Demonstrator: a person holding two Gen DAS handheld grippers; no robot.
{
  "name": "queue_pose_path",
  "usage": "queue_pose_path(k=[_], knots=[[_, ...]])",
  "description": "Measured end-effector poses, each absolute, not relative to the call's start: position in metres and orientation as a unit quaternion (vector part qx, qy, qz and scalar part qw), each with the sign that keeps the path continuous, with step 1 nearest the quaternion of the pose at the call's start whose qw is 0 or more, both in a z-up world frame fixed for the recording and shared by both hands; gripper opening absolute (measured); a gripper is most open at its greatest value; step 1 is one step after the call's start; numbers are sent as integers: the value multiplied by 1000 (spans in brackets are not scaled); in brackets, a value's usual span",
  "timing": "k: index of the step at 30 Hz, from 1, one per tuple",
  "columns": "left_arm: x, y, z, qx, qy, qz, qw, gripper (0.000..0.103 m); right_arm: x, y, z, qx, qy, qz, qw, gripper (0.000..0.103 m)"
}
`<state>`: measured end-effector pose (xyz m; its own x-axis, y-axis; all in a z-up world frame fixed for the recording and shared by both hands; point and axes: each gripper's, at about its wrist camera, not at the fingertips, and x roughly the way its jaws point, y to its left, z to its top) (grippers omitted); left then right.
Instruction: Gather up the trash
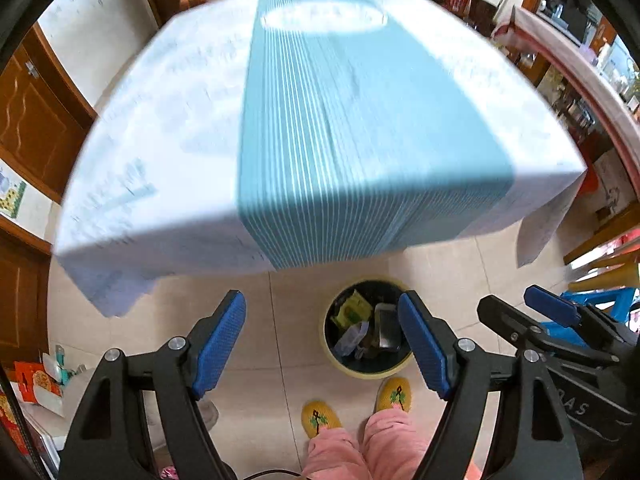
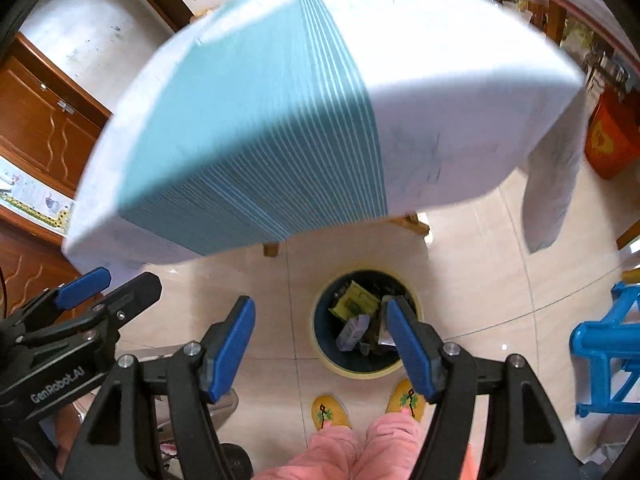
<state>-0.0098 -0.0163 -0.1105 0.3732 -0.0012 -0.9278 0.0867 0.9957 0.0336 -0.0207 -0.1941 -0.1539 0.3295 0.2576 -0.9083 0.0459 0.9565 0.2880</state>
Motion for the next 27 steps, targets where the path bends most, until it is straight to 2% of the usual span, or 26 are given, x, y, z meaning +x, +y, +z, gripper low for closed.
queue_pose_path(k=[13,20,27], knots=[[-26,-9,15,24,502,-4,865,77,-26,-190,-14,105,525,90,840,69],[-37,-8,39,9,483,9,875,77,-31,-181,24,79,493,99,861,69],[-35,-10,48,6,473,15,881,77,-30,-180,35,68,482,98,868,69]])
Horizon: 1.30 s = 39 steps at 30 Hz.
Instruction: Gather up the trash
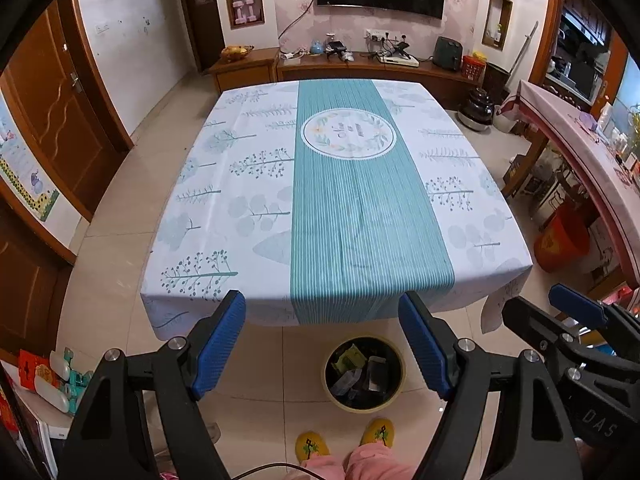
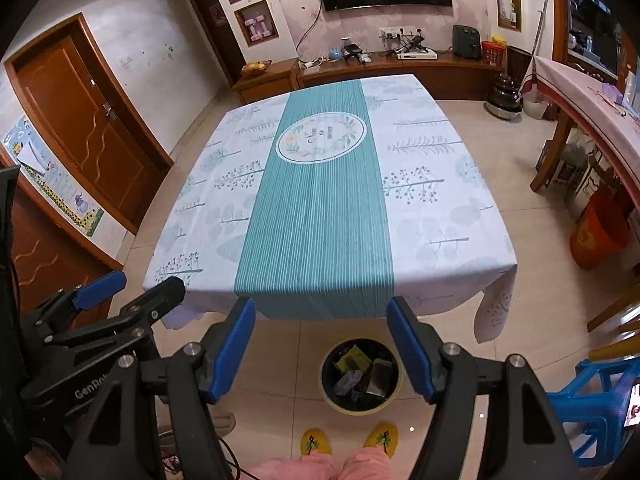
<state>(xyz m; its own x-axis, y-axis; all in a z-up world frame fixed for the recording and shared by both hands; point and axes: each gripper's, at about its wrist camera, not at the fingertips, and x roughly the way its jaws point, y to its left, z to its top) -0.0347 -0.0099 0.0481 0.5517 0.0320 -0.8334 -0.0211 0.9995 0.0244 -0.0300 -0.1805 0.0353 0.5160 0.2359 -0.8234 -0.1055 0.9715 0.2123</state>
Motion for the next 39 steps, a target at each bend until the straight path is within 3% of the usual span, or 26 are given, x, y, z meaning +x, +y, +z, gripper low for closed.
queue_pose_path(k=[39], knots=[[-38,-22,55,6,470,17,882,77,-35,-187,51,54,469,100,876,69]])
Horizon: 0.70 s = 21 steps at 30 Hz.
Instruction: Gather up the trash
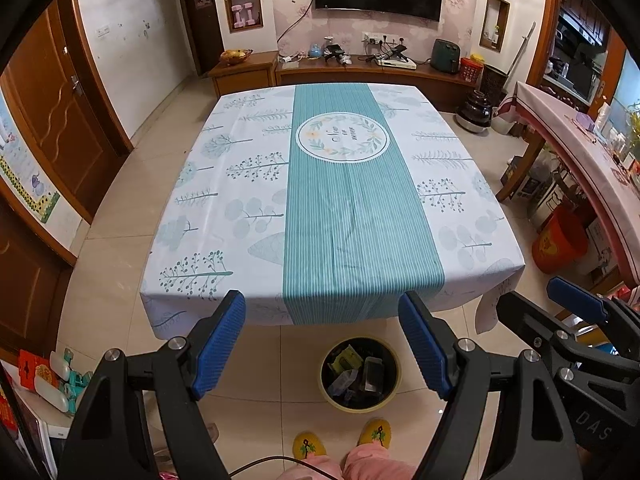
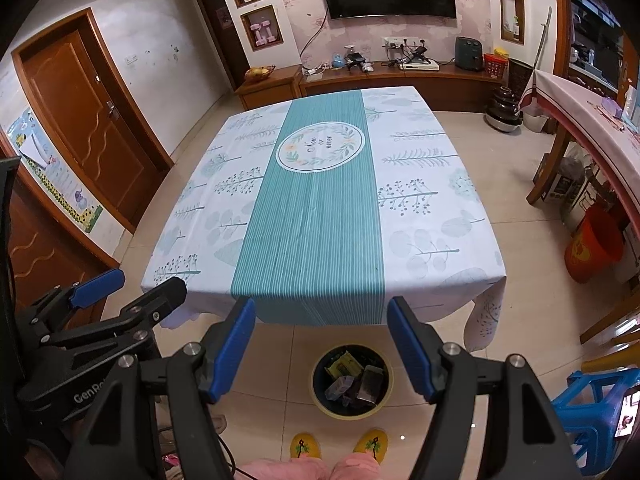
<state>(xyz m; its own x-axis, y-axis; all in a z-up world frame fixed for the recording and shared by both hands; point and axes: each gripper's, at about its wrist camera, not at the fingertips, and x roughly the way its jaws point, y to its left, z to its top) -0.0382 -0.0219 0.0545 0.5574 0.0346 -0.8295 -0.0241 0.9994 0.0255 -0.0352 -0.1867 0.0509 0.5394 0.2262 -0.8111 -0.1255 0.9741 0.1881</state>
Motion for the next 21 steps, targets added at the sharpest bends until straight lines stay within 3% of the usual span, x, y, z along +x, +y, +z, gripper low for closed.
queue_pose_path(k=[21], knots=[[-39,-22,53,10,470,13,882,77,-36,-185,49,53,470,101,875,69]])
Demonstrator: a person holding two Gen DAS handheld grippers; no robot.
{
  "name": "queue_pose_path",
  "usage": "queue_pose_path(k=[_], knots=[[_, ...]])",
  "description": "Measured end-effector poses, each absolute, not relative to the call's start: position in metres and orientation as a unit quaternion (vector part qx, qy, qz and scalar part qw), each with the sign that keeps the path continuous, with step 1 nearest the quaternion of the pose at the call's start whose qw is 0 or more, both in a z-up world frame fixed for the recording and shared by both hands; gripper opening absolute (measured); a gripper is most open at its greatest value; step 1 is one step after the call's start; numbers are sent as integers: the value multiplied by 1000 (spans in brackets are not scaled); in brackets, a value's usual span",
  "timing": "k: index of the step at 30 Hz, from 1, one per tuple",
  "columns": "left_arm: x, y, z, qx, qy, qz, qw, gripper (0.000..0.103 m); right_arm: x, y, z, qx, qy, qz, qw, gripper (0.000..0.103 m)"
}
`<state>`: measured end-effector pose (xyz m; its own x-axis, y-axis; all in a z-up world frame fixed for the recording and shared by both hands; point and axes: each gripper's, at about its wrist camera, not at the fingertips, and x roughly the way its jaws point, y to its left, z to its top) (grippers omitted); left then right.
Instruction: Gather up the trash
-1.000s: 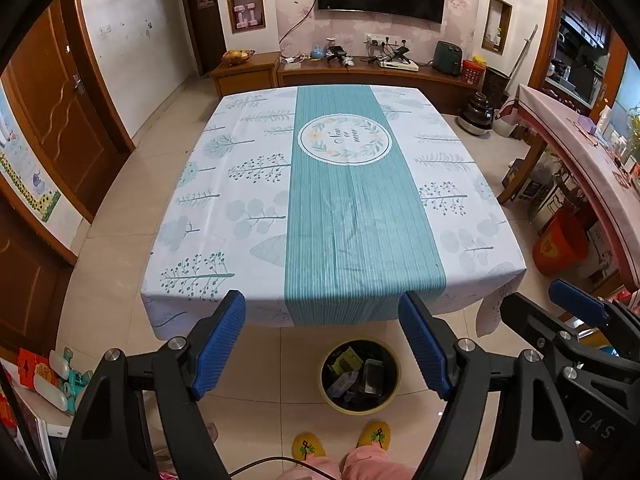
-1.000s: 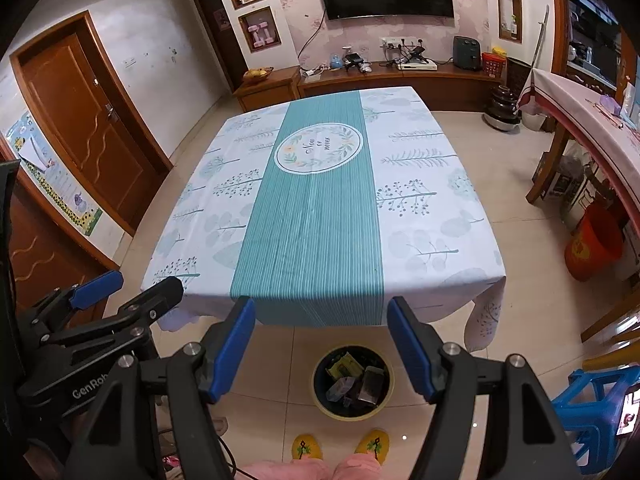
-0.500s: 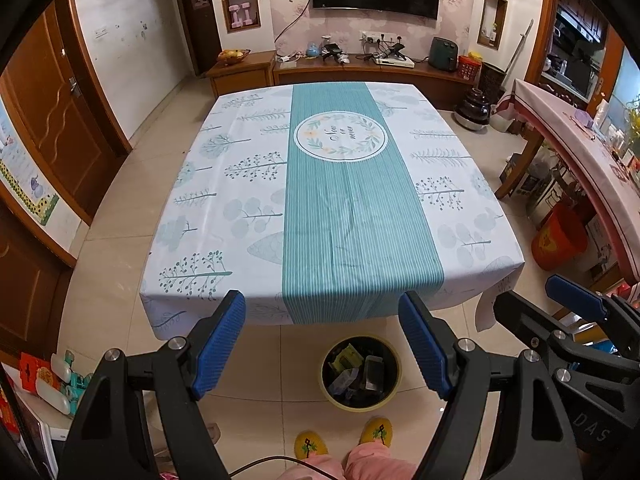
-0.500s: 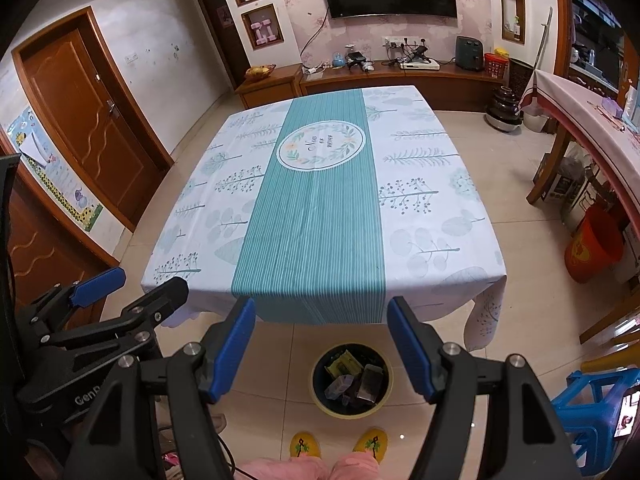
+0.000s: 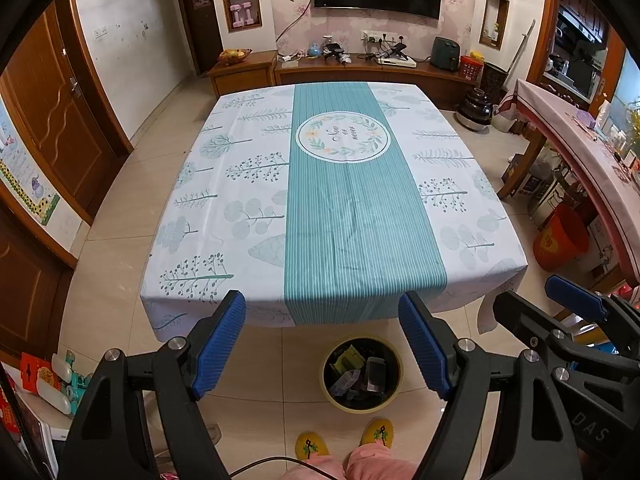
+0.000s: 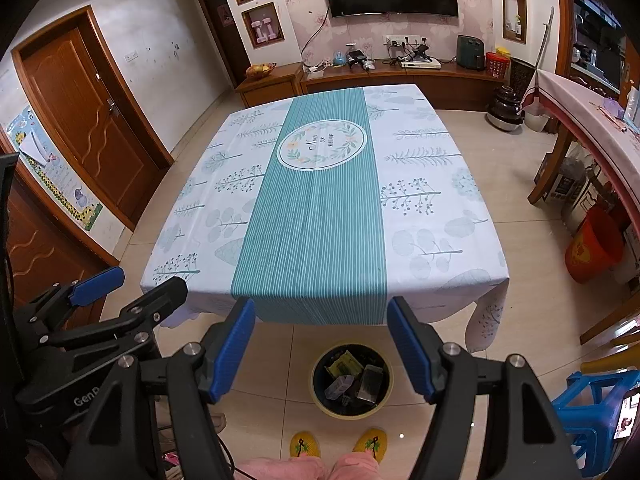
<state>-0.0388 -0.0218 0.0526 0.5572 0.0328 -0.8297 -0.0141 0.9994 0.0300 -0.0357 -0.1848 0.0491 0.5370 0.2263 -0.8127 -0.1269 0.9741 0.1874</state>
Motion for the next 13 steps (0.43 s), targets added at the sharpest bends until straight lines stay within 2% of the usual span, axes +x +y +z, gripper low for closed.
queue_pose_path(k=[13], knots=[[-36,-17,51,10,471,13,882,77,-35,-182,49,52,471,100,875,69]])
